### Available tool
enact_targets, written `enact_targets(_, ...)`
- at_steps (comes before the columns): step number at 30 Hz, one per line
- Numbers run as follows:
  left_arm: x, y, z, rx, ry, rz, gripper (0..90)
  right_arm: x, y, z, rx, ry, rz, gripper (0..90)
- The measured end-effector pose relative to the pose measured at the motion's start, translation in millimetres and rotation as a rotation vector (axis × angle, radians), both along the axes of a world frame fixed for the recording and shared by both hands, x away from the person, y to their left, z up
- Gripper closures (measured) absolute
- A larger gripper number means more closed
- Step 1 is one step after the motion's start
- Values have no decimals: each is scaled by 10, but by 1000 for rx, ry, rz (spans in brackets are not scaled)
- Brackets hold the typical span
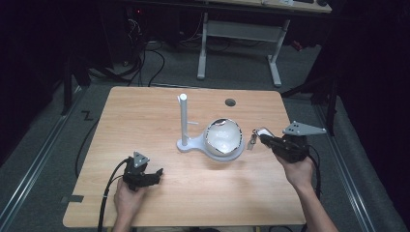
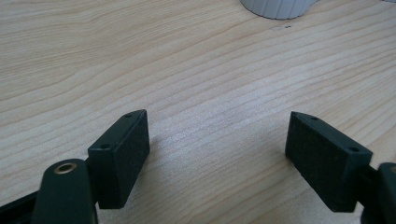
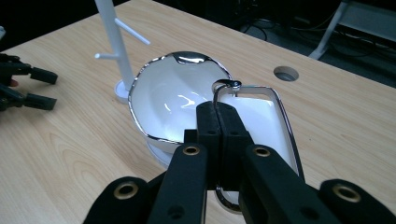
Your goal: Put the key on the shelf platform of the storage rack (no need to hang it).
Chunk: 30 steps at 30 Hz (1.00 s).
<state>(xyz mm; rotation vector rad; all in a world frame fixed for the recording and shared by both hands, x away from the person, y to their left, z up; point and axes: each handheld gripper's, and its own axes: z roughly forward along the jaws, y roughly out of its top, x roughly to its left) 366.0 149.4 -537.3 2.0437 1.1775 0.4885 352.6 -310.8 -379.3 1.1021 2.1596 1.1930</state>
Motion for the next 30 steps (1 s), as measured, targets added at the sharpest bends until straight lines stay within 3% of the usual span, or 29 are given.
enact_targets(17, 0, -1, 0, 1, -1, 0, 225, 64, 211, 249, 45, -23, 80, 900)
enact_targets(30, 0, -1, -1, 1, -1, -1, 227, 274, 443, 147, 30, 20, 116, 900)
